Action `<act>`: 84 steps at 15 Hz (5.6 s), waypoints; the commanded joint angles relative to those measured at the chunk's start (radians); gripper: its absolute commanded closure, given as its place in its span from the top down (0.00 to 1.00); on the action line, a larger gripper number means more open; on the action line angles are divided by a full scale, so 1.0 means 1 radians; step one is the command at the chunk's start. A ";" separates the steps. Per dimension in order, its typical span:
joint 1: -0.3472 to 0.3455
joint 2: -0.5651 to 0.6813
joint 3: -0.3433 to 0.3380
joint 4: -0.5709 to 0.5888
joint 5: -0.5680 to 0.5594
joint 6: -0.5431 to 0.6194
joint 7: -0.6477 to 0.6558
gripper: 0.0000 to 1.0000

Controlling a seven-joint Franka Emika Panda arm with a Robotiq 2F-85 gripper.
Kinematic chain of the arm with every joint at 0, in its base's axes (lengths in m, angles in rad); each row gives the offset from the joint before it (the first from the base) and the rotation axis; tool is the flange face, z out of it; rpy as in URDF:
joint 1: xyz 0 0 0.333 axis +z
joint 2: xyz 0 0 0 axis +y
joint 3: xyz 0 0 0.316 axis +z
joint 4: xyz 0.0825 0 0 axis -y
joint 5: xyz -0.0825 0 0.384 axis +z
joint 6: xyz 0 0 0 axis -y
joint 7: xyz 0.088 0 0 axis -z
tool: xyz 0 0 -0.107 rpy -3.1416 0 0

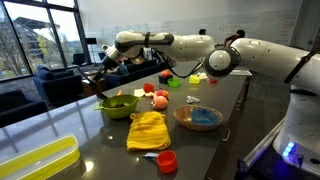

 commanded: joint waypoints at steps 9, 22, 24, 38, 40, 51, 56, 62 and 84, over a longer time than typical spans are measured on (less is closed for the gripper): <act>-0.051 0.090 0.058 0.024 0.088 -0.009 0.033 0.06; -0.040 0.113 -0.068 0.022 -0.007 -0.027 0.449 0.06; -0.040 0.114 -0.067 0.022 -0.015 -0.047 0.450 0.06; -0.006 0.046 -0.054 -0.027 -0.038 -0.253 0.329 0.06; 0.009 0.045 -0.063 -0.023 -0.046 -0.268 0.303 0.06; 0.092 0.106 -0.159 0.021 -0.171 0.089 0.358 0.06; 0.083 0.107 -0.118 0.016 -0.150 0.114 0.268 0.06; 0.070 0.102 -0.045 0.005 -0.101 0.127 0.139 0.06; 0.069 0.001 -0.140 -0.024 -0.158 -0.132 0.326 1.00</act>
